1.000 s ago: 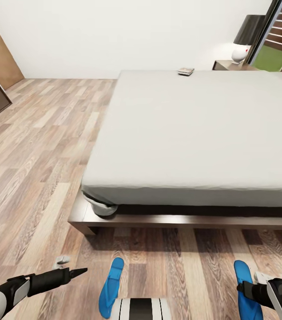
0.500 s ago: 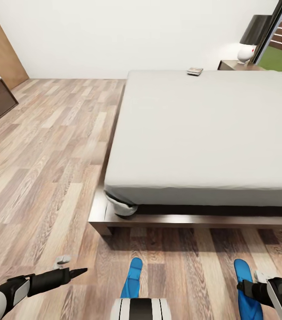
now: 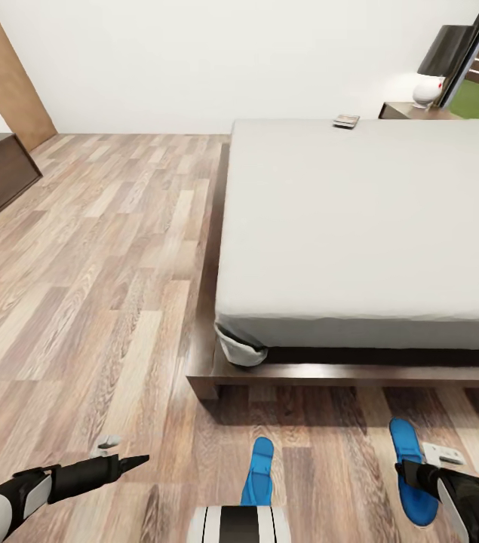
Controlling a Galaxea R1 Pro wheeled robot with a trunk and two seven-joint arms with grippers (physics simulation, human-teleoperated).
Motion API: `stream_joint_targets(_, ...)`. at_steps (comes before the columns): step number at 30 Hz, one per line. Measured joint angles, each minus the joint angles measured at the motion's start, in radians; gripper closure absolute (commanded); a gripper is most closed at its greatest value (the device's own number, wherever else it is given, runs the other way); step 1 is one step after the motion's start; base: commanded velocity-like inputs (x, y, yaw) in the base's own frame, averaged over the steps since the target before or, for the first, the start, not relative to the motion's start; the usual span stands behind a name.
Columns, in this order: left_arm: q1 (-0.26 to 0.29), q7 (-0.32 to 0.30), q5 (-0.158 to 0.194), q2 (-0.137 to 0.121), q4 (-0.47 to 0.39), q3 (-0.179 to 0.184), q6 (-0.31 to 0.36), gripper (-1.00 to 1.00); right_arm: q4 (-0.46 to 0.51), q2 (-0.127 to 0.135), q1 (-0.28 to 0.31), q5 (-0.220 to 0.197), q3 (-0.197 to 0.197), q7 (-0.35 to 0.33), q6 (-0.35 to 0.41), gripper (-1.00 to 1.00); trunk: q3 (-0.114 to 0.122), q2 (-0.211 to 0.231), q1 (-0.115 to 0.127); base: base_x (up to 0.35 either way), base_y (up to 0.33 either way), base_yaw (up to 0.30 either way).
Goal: In the bedroom, move the book from the bed onto either nightstand, and place the two sandals side by side next to the bed.
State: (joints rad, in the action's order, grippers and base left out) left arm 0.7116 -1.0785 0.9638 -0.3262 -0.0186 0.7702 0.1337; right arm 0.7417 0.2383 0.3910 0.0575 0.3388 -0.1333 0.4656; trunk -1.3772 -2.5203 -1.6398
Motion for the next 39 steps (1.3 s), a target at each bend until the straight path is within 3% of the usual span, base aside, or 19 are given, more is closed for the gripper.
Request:
stream_joint_targets(10,0.000,0.001,0.000,0.006,0.000,0.000,0.000,-1.00,-0.003,-0.002,0.000,0.000,-0.004,-0.014,-0.039,1.00,0.000,0.000,0.000,0.000,0.291,0.000)
stream_joint_targets(15,0.000,0.001,0.000,0.007,0.000,0.000,0.000,-1.00,-0.057,-0.003,0.000,-0.001,-0.005,-0.010,-0.317,1.00,0.000,0.000,0.000,0.000,0.291,0.000)
stream_joint_targets(18,0.000,0.001,0.000,0.008,0.000,0.000,0.000,-1.00,-0.120,-0.002,0.000,0.000,-0.006,-0.010,-0.387,1.00,0.000,0.000,0.000,0.000,0.291,0.000)
stream_joint_targets(20,0.000,0.001,0.000,0.008,0.000,0.000,0.000,-1.00,-0.128,-0.001,0.000,0.000,-0.006,-0.011,-0.395,1.00,0.000,0.000,0.000,0.000,0.291,0.000)
stream_joint_targets(24,0.000,0.001,0.000,0.008,0.000,0.000,0.000,-1.00,-0.131,-0.001,0.001,-0.001,-0.006,-0.015,-0.361,1.00,0.000,0.000,0.000,0.000,0.291,0.000)
stream_joint_targets(30,-0.001,0.001,0.000,0.008,0.000,0.000,0.001,-1.00,-0.115,0.000,0.003,-0.004,-0.004,-0.021,-0.129,1.00,0.000,0.000,0.000,0.000,0.244,0.000)
stream_joint_targets(39,0.000,0.004,0.000,0.008,0.000,0.000,0.000,-1.00,-0.089,0.000,0.003,-0.003,-0.003,-0.020,-0.100,1.00,0.000,0.000,0.000,0.000,0.022,0.000)
